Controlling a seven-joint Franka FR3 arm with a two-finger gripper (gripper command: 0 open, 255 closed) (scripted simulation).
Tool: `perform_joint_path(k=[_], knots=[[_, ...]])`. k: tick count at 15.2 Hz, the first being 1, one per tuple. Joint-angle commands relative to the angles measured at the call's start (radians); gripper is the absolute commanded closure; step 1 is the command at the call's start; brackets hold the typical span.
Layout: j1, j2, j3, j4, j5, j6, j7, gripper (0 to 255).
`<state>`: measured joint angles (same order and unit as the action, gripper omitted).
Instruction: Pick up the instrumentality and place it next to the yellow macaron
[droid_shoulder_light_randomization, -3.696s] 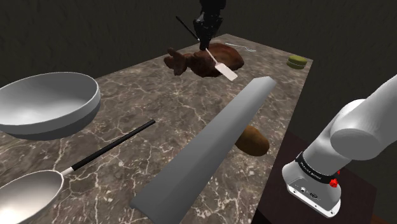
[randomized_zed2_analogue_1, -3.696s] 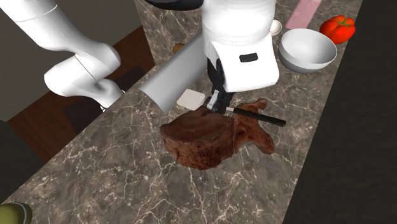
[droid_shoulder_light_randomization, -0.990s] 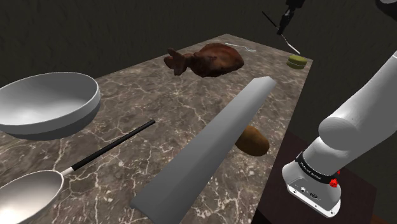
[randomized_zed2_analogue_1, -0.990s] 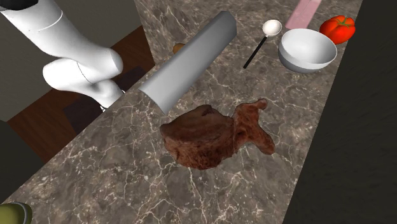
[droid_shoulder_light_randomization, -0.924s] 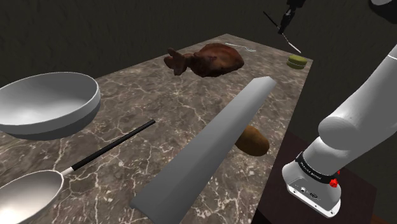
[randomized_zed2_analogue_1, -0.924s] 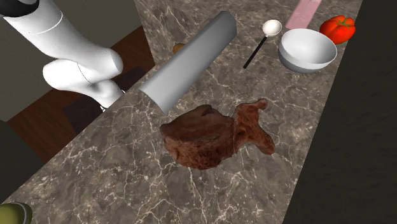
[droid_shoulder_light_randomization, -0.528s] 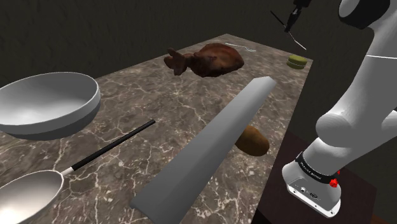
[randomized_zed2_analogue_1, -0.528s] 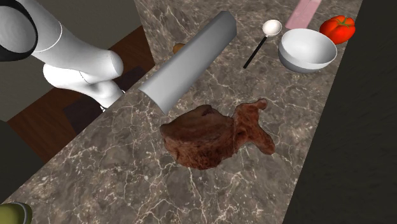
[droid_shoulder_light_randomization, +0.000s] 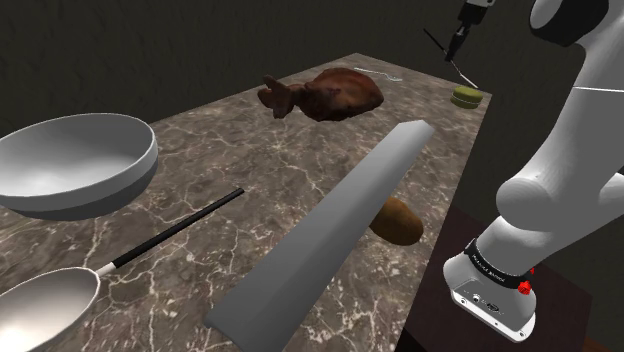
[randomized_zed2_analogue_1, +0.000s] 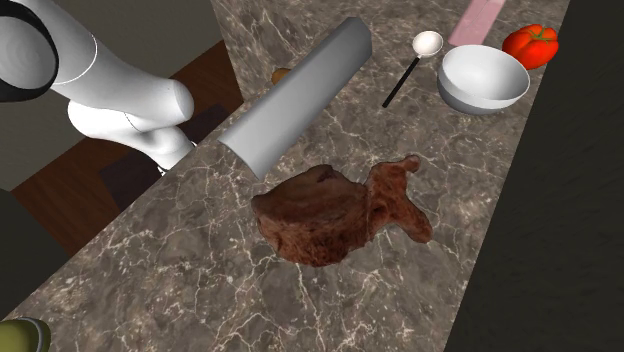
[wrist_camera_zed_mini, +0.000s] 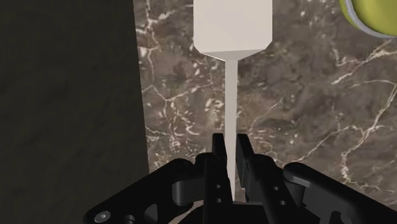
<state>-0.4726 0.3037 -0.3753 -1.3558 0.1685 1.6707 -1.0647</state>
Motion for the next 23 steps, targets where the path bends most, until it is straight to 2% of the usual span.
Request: perform_joint_path(k=[1, 12, 20, 21, 23], knots=[[0.003, -0.005, 0.000, -0.038, -0.001, 0.033, -0.002, 255], [0.015, -0.012, 0.004, -0.195, 0.000, 0.184, -0.013, 255], [0.015, -0.011, 0.005, -0.199, 0.000, 0.188, -0.013, 255], [0.015, -0.011, 0.005, -0.199, 0.000, 0.188, -0.013, 0], [0.015, -0.011, 0.005, -0.199, 0.000, 0.188, -0.013, 0]])
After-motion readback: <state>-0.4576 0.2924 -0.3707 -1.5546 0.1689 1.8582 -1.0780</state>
